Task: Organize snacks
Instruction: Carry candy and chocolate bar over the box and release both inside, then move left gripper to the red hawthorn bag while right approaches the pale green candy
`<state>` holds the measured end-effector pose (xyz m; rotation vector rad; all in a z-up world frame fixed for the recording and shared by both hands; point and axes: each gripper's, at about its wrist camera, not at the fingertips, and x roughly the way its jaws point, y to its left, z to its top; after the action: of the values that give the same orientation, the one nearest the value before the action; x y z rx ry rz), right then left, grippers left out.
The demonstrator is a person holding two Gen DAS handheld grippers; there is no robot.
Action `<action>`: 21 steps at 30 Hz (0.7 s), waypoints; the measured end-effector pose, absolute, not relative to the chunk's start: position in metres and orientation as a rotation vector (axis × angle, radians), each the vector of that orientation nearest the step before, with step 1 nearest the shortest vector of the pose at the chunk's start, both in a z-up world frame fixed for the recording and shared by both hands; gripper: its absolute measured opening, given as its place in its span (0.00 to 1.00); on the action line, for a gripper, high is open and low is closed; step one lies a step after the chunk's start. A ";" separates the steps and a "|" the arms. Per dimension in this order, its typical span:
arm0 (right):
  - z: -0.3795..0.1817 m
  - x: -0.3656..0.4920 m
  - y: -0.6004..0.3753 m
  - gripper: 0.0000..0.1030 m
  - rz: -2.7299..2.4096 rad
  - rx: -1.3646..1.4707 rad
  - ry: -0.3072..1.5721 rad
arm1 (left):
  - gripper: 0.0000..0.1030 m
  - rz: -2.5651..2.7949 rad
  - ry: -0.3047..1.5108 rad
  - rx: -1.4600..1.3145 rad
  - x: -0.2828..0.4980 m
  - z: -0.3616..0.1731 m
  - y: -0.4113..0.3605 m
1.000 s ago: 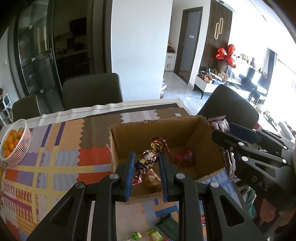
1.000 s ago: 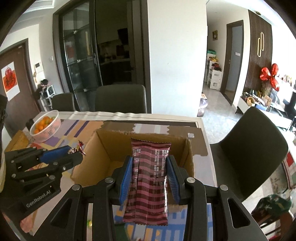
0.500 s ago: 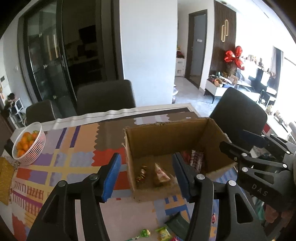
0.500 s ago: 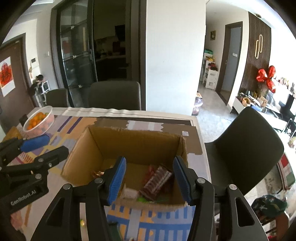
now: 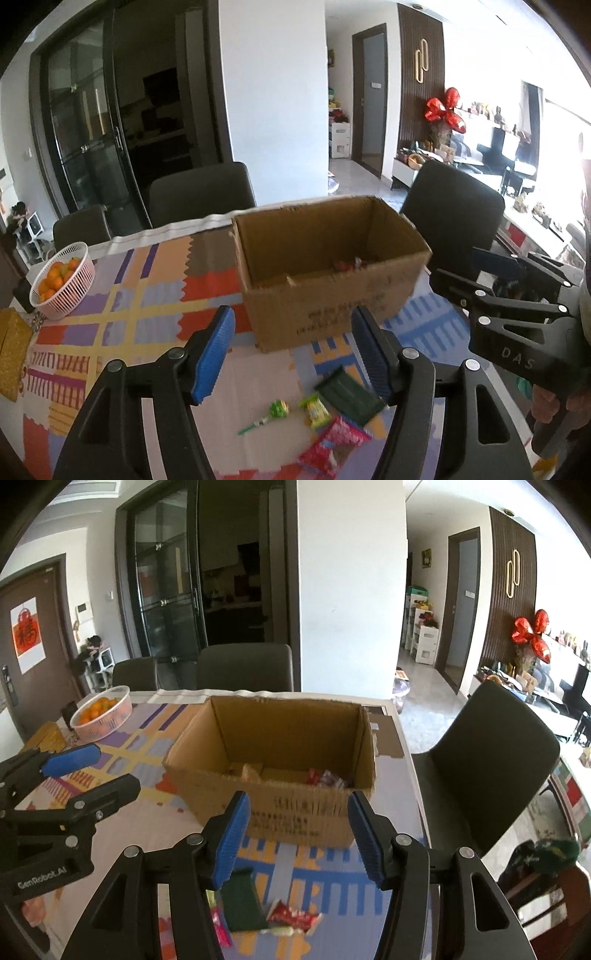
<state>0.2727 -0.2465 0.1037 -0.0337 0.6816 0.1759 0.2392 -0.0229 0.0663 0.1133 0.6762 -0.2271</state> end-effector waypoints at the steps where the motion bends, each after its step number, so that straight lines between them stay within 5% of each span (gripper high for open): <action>1: 0.101 0.268 -0.247 0.54 0.173 -0.034 0.680 | 0.64 -0.232 0.681 0.113 0.235 0.064 -0.024; 21: 0.024 0.202 -0.248 0.54 0.172 -0.025 0.806 | 0.69 -0.319 0.844 0.146 0.184 -0.024 -0.028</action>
<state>0.2019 -0.2483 0.0240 -0.0246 0.8058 0.1717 0.1843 -0.0276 -0.0239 0.1462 0.8443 -0.3189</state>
